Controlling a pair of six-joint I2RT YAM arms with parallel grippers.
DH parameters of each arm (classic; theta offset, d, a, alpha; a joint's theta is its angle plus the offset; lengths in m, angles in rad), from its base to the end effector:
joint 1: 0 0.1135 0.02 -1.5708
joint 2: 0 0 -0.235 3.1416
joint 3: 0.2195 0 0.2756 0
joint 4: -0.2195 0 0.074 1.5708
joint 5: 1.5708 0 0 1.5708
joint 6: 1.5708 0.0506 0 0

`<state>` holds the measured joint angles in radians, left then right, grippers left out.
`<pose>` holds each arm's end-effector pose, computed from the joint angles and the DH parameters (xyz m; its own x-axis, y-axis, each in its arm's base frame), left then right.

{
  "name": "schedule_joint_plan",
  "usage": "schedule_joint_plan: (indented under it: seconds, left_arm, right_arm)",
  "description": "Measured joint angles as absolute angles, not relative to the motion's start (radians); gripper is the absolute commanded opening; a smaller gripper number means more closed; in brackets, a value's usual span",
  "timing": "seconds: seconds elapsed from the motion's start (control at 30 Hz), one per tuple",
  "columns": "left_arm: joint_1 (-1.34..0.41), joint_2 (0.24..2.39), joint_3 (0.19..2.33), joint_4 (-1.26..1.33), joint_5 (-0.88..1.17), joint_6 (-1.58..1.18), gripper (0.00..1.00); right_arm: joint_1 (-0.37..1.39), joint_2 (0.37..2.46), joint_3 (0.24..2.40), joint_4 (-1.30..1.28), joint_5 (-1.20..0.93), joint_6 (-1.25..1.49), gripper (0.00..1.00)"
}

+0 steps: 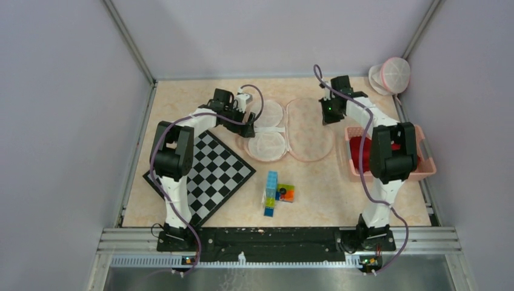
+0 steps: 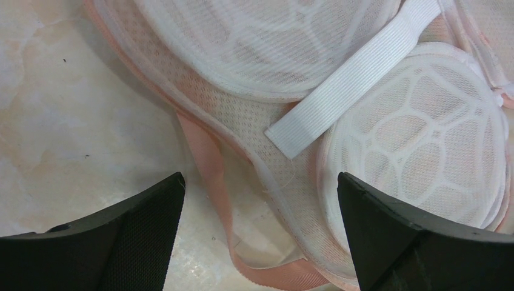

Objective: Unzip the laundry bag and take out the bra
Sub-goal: Close the laundry bag at the center of the board.

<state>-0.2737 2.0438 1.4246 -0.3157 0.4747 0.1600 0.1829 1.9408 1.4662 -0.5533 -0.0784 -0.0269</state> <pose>0.4285 -0.1443 0.1197 -0.6848 0.3394 -0.6449 0.6188 0.7383 -0.2684 0.4280 0.0832 0.1565 -0.8357 -0.1818 -0.5182 -0.2437 0.9684 0.0531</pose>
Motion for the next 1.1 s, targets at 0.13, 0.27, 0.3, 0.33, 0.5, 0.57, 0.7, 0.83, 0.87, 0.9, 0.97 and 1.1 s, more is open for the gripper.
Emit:
schedule_joint_plan:
  seconds: [0.13, 0.27, 0.3, 0.33, 0.5, 0.57, 0.7, 0.83, 0.87, 0.9, 0.97, 1.1]
  left_arm:
    - [-0.272, 2.038, 1.411, -0.301, 0.493, 0.147, 0.99]
    - [-0.256, 2.013, 1.371, -0.285, 0.546, 0.104, 0.99]
    - [-0.25, 2.011, 1.369, -0.284, 0.559, 0.095, 0.99]
    - [-0.241, 2.009, 1.369, -0.281, 0.573, 0.082, 0.99]
    - [-0.207, 2.009, 1.369, -0.26, 0.62, 0.045, 0.98]
    - [-0.204, 2.009, 1.369, -0.253, 0.64, 0.03, 0.95]
    - [-0.203, 2.009, 1.367, -0.234, 0.688, 0.004, 0.92]
    - [-0.2, 2.009, 1.344, -0.214, 0.73, -0.028, 0.9]
    - [-0.197, 2.009, 1.334, -0.21, 0.738, -0.035, 0.9]
    - [-0.195, 2.009, 1.325, -0.209, 0.745, -0.041, 0.9]
    - [-0.191, 2.009, 1.308, -0.209, 0.752, -0.052, 0.9]
    - [-0.184, 2.009, 1.298, -0.208, 0.763, -0.064, 0.92]
  right_arm:
    - [0.183, 1.897, 1.528, -0.578, -0.13, -0.027, 0.0]
    - [0.183, 1.853, 1.588, -0.585, -0.211, -0.023, 0.0]
    - [0.184, 1.847, 1.598, -0.585, -0.229, -0.017, 0.0]
    - [0.187, 1.84, 1.611, -0.586, -0.25, -0.011, 0.0]
    - [0.215, 1.832, 1.638, -0.581, -0.356, 0.038, 0.0]
    - [0.236, 1.832, 1.638, -0.579, -0.395, 0.059, 0.0]
    - [0.282, 1.843, 1.65, -0.57, -0.463, 0.103, 0.0]
    - [0.327, 1.885, 1.685, -0.546, -0.518, 0.148, 0.0]
    - [0.338, 1.897, 1.692, -0.537, -0.527, 0.16, 0.0]
    - [0.349, 1.911, 1.699, -0.527, -0.537, 0.172, 0.0]
    - [0.372, 1.937, 1.71, -0.512, -0.555, 0.196, 0.0]
    - [0.427, 2.008, 1.755, -0.477, -0.595, 0.25, 0.0]
